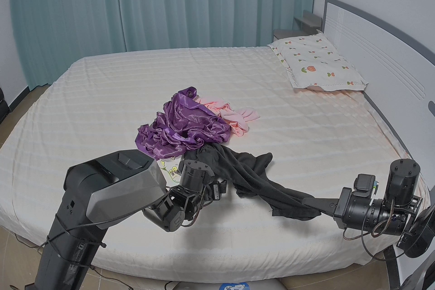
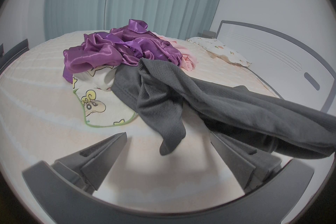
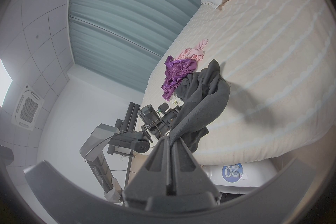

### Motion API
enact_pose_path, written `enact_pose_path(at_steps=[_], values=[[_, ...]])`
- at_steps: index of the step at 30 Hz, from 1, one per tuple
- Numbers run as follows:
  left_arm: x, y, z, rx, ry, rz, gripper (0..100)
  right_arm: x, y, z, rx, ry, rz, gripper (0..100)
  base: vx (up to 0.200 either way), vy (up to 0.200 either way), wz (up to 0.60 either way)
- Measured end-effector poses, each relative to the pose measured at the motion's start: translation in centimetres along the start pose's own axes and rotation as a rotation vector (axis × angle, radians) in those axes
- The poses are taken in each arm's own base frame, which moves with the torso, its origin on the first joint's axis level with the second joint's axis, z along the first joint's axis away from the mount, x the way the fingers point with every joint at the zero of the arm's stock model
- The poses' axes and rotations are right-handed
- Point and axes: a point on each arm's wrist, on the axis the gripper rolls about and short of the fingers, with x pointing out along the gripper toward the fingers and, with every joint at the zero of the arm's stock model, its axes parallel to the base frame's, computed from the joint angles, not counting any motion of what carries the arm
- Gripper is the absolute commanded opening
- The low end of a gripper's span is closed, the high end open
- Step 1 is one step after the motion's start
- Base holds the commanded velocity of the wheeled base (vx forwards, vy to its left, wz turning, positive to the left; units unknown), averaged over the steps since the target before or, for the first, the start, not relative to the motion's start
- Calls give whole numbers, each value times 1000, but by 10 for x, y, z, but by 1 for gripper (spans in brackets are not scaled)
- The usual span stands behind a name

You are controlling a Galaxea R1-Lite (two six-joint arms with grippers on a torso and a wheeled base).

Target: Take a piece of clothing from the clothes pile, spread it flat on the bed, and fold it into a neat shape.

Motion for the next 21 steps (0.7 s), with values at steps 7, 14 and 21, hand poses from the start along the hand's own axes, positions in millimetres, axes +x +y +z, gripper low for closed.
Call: enact_pose_path(at_steps=[7,14,21], values=[[10,-2,-1,-80,-17,-2,0,1,-1,-1,17,7,-6,0,0,0,0],[1,3,-7,-148,11,15,0,1,-1,-2,28,13,-5,0,0,0,0],[-44,6,12,-168,19,15,0,1,7,3,-3,-27,59,0,0,0,0]])
